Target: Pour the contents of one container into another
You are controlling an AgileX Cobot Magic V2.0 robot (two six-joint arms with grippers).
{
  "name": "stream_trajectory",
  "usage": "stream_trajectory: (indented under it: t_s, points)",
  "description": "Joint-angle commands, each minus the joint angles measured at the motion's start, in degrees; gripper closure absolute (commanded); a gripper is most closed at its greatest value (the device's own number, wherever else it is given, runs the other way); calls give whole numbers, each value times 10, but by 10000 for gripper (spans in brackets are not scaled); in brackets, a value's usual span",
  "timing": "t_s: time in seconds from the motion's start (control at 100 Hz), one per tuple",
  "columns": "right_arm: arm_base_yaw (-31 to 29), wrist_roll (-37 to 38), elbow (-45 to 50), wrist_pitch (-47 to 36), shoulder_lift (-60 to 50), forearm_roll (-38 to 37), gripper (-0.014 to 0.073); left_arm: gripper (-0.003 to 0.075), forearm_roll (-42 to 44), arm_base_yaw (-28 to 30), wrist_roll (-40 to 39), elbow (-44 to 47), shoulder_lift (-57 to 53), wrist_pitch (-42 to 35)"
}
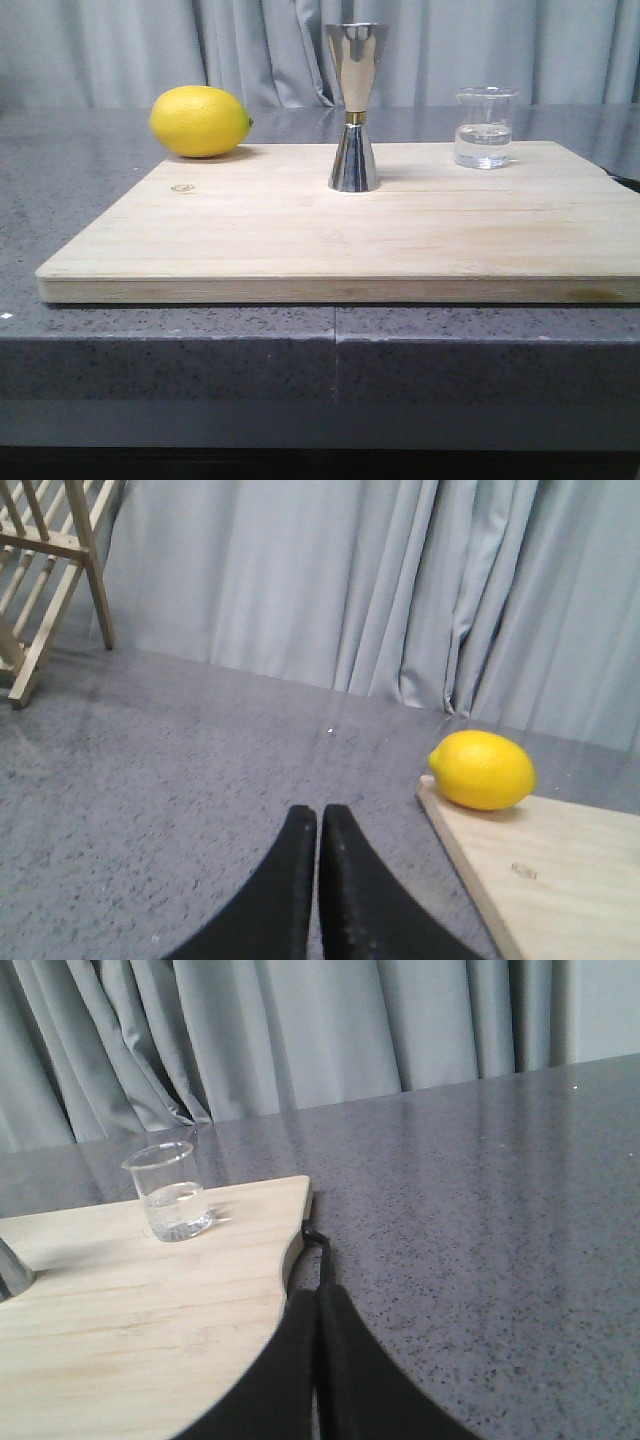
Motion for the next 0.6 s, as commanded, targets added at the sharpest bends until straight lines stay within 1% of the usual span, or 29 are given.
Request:
stream_trajectory:
  t_s: [0.0,0.12,0.24,0.31,0.47,0.54,0.59]
  points:
    - [-1,-3,-58,-11,18,3,662,741,-12,-3,-3,-68,39,-26]
    - [-1,-3,-112,0,71,3,662,741,-16,-3,-3,-147,120,0]
    - [-1,-3,-169,11,139,3,662,741,-21,-3,-3,-231,225,63]
    - [-1,-3,-199,17,184,3,662,741,-21,-3,-2,-273,290,85]
    - [-1,-3,-245,14,282,1,662,741,-21,-7,4,-330,408,67]
    - [-1,-3,-254,11,318,1,662,741,-21,-24,9,-345,445,54]
    - [-1,-3,-260,6,340,1,662,741,-21,-46,18,-352,468,40]
